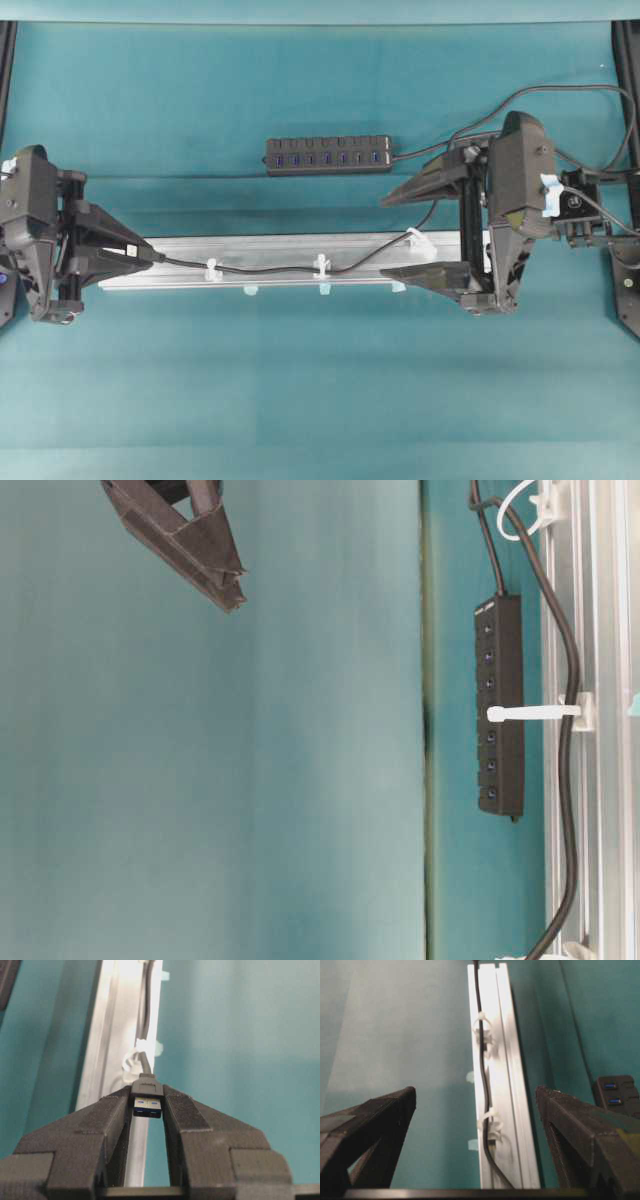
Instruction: Pass the USB cable through three rings with both arms.
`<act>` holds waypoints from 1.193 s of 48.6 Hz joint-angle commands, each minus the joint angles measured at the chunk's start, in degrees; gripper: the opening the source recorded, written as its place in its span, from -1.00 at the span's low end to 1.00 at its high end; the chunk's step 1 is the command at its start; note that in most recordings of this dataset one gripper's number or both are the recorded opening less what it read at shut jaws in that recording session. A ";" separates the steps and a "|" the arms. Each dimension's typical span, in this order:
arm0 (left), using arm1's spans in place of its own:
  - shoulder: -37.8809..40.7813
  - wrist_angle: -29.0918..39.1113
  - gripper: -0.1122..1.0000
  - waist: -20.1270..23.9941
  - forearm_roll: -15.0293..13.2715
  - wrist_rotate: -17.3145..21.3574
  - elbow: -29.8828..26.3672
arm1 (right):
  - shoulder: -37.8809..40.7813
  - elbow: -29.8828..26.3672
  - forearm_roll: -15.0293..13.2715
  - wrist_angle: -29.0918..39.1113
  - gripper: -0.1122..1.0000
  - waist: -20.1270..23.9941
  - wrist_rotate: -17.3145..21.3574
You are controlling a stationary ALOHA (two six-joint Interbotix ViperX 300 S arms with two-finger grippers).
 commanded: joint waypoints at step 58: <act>0.00 -0.35 -0.37 0.09 0.18 -0.09 -1.23 | 1.14 -0.44 0.26 0.09 0.47 0.18 2.37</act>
